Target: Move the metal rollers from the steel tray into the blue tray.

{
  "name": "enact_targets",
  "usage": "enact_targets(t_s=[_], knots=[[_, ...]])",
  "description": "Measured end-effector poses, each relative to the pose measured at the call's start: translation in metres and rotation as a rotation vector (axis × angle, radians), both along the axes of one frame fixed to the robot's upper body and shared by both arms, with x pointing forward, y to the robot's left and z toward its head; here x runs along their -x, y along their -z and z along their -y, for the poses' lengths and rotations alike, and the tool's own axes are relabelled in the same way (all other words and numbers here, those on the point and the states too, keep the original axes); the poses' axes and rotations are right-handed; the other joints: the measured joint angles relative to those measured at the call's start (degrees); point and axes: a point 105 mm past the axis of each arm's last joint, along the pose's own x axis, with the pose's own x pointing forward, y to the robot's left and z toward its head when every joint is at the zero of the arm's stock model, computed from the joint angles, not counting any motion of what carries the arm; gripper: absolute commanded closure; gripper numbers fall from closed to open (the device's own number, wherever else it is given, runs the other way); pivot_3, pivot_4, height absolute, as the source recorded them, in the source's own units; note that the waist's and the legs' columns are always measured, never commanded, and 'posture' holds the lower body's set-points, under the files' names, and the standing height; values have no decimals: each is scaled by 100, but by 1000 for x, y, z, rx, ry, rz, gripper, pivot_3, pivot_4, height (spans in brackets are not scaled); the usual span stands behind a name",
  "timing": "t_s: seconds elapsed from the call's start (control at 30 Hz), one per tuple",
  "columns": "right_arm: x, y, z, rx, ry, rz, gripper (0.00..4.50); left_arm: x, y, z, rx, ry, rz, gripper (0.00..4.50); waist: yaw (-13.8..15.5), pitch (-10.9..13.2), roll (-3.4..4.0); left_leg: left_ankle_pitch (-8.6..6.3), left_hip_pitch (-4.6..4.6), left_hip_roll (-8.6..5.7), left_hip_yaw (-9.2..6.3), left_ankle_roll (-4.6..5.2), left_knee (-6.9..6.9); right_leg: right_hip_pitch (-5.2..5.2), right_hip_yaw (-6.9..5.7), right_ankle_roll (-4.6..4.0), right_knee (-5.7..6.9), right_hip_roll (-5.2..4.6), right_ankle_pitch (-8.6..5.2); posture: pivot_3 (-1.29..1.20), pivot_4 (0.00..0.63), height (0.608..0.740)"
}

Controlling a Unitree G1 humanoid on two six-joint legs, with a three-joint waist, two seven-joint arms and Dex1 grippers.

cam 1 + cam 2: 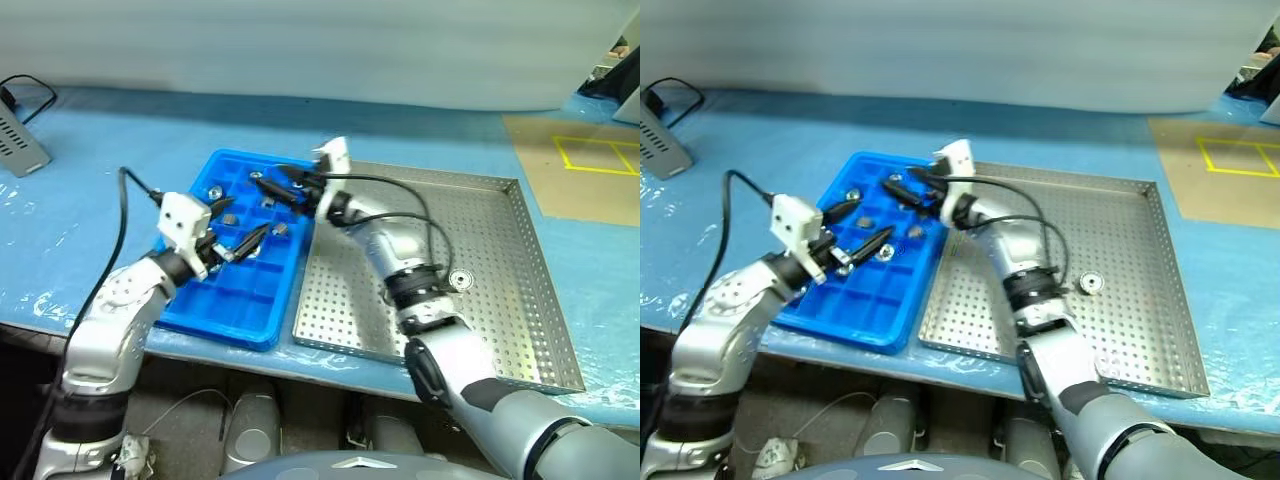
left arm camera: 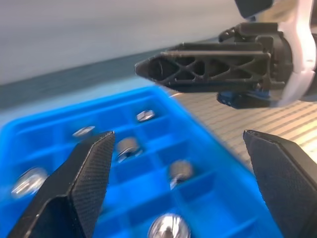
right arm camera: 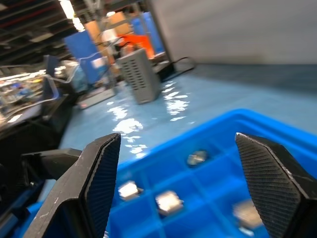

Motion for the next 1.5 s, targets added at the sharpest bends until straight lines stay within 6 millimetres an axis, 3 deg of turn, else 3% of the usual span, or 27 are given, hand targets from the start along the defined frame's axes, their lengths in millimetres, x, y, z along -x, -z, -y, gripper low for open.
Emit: enact_targets(t_s=[0.07,0.13,0.2,0.3,0.43,0.6,0.73,0.83,0.97,1.13,1.23,1.37,1.5], knots=[[2,11,50,83,92,-2,649,-10,3,10,1,55,-10,125,-96,-2,-4,-3,-11,-5,3,6,6,-2,7,8,-8,-1,-1,-125,150,740],[11,18,86,149,156,-16,649,-18,4,21,8,111,-19,125,-235,-2,-4,-5,-18,-7,2,9,6,-7,9,9,-15,-1,-1,-174,150,740],[24,20,108,210,185,-18,649,-25,2,33,14,170,-14,125,-432,-3,-5,-6,-19,-5,1,10,5,-11,11,9,-17,1,-1,-214,150,740],[41,27,132,309,229,-26,649,-30,-2,49,14,248,3,125,-680,-6,-6,-10,-34,-1,-1,14,4,-6,11,9,-19,8,-2,-256,150,740],[53,52,157,407,316,-102,649,-34,2,61,15,303,3,125,-862,-6,-3,-18,-33,6,0,27,8,-2,6,48,-37,16,-24,-278,150,740],[73,89,183,539,371,-206,649,-35,7,62,16,311,-2,125,-876,-10,2,-33,-40,6,-4,63,27,0,0,51,-62,14,-16,-286,150,740],[76,109,201,656,432,-245,649,-36,8,60,10,306,2,125,-881,-11,4,-44,-62,6,-3,103,56,1,0,24,-68,10,6,-280,150,740],[74,111,201,654,435,-241,1260,-36,8,60,7,301,1,125,-882,-14,1,-51,-59,6,-2,113,67,12,-1,25,-70,6,7,-267,150,740],[68,113,202,632,461,-231,2605,-36,10,58,7,296,-3,125,-876,-15,3,-61,-51,6,-2,97,85,25,-1,63,-70,4,-11,-242,150,740],[56,104,190,576,463,-202,2740,-34,10,41,-10,243,5,125,-886,-14,5,-60,-51,8,-3,96,89,21,-1,58,-65,3,-5,-178,150,740],[46,80,160,453,375,-135,2740,-30,6,25,-24,197,12,125,-876,-14,9,-60,-55,10,-3,95,85,7,-2,26,-47,3,14,-110,150,740],[31,33,110,342,218,10,2740,-20,-4,-3,-51,115,26,125,-848,-15,11,-49,-76,13,-5,109,81,-18,-5,16,-30,3,13,5,150,740],[31,16,60,300,16,69,2740,-5,-7,-35,-65,-18,29,125,-708,-15,11,-51,-80,13,-5,106,80,-19,-7,12,-30,2,11,134,150,740]])
